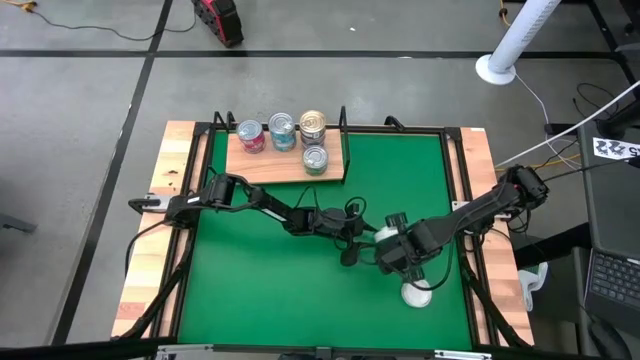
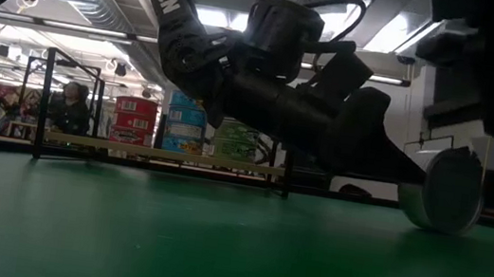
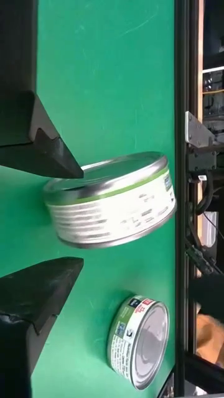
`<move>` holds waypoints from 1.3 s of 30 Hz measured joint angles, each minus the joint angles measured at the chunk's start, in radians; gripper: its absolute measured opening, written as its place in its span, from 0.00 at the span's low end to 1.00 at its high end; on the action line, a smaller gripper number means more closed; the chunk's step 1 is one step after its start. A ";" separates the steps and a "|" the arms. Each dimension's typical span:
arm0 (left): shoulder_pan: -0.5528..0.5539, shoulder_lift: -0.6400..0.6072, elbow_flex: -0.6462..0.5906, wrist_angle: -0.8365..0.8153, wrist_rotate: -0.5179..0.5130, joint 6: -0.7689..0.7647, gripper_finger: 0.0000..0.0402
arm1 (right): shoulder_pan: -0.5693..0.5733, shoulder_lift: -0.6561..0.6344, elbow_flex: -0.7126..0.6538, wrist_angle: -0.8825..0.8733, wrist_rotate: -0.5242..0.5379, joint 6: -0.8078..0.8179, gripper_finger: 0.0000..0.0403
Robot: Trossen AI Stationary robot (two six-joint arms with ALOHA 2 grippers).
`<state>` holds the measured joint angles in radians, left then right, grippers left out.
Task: Stack canned seafood by type on shelf
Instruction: Put the green white tuna can on the shelf
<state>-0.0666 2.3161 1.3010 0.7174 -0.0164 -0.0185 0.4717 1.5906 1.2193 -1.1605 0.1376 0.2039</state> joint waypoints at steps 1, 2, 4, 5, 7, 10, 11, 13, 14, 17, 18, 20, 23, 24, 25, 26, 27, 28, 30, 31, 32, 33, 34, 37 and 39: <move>0.000 0.000 0.000 0.000 0.000 0.000 0.53 | 0.000 0.000 0.011 -0.028 0.005 0.000 0.01; 0.000 0.000 0.000 0.000 0.000 0.000 0.53 | 0.000 0.000 0.018 -0.054 0.012 0.001 0.01; 0.000 0.000 0.000 0.000 0.000 0.000 0.53 | 0.000 0.000 0.020 -0.108 0.039 0.024 0.01; 0.000 0.000 0.000 0.000 0.000 0.000 0.53 | 0.000 0.000 0.014 -0.132 0.064 0.044 0.01; 0.000 0.000 0.000 0.000 -0.003 0.000 0.53 | -0.001 0.000 -0.008 -0.179 0.115 0.094 0.01; -0.001 0.000 0.000 0.000 -0.018 -0.001 0.53 | -0.001 0.000 -0.060 -0.189 0.161 0.136 0.01; -0.001 0.000 0.000 0.000 -0.019 -0.002 0.53 | -0.001 0.000 -0.082 -0.174 0.163 0.137 0.01; -0.001 0.000 0.000 0.000 -0.021 -0.002 0.53 | -0.001 0.000 -0.130 -0.127 0.160 0.137 0.01; -0.001 0.000 0.000 -0.001 -0.022 -0.002 0.53 | -0.001 0.000 -0.155 -0.095 0.158 0.138 0.01; -0.004 0.000 0.000 0.000 -0.022 -0.002 0.53 | -0.001 0.000 -0.222 -0.002 0.158 0.141 0.01; -0.005 0.000 0.000 -0.001 -0.022 -0.002 0.53 | -0.001 0.000 -0.239 0.026 0.158 0.142 0.01; -0.008 0.000 0.000 0.000 -0.024 -0.003 0.54 | -0.001 0.000 -0.266 0.080 0.158 0.144 0.01; -0.013 0.000 0.000 -0.001 -0.038 -0.004 0.57 | -0.001 0.000 -0.284 0.127 0.158 0.144 0.01; -0.015 0.000 0.000 -0.001 -0.046 -0.004 0.58 | -0.001 0.000 -0.286 0.139 0.158 0.144 0.01; -0.016 0.000 0.000 -0.002 -0.051 -0.004 0.58 | -0.001 0.000 -0.286 0.149 0.158 0.144 0.01; -0.017 0.000 0.000 -0.002 -0.053 -0.003 0.59 | -0.001 0.000 -0.286 0.160 0.157 0.143 0.01; -0.017 0.000 0.000 -0.002 -0.053 -0.002 0.60 | -0.001 0.000 -0.286 0.174 0.157 0.142 0.01; -0.017 0.000 0.000 -0.002 -0.053 -0.002 0.61 | -0.001 0.000 -0.286 0.188 0.156 0.140 0.01; -0.016 0.000 0.000 -0.002 -0.054 -0.001 0.62 | -0.001 0.000 -0.286 0.204 0.151 0.140 0.01; -0.016 0.000 0.000 -0.002 -0.054 -0.001 0.62 | -0.001 0.000 -0.286 0.215 0.150 0.140 0.01; -0.014 0.000 0.000 -0.002 -0.055 -0.001 0.62 | -0.001 0.000 -0.286 0.228 0.150 0.140 0.01; -0.012 0.000 0.000 -0.002 -0.055 -0.002 0.62 | -0.001 0.000 -0.286 0.235 0.150 0.139 0.01; -0.011 0.000 0.000 -0.003 -0.055 -0.004 0.62 | -0.001 0.000 -0.286 0.234 0.149 0.139 0.01; -0.009 0.000 0.000 -0.002 -0.056 -0.012 0.58 | -0.001 0.000 -0.286 0.226 0.140 0.138 0.01; -0.009 0.000 0.000 -0.002 -0.059 -0.009 0.53 | -0.001 0.000 -0.286 0.217 0.139 0.138 0.01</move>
<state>-0.0757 2.3161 1.3010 0.7150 -0.0753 -0.0272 0.4706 1.5906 0.9333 -0.9437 0.2764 0.3420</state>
